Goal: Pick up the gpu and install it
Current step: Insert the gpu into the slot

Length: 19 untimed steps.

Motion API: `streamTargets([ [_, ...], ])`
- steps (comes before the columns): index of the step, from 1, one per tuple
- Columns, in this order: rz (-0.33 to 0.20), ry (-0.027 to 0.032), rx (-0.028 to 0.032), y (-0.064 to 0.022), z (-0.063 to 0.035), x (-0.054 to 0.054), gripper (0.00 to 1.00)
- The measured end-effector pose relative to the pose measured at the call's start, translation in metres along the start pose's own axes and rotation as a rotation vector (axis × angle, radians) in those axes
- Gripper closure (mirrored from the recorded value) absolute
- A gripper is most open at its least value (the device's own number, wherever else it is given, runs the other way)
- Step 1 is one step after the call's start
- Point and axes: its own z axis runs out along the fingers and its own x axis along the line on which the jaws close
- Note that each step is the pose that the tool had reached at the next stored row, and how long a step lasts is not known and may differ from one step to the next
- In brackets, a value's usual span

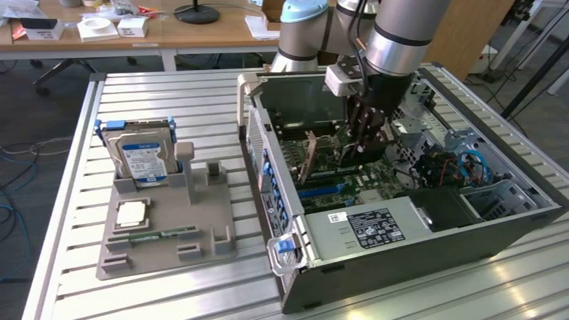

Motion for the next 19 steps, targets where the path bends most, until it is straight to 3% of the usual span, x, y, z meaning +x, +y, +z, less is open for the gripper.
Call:
streamTargets([
  [19, 0.051, 0.0002, 0.0008, 0.0014, 0.0033, 0.0002, 0.74],
])
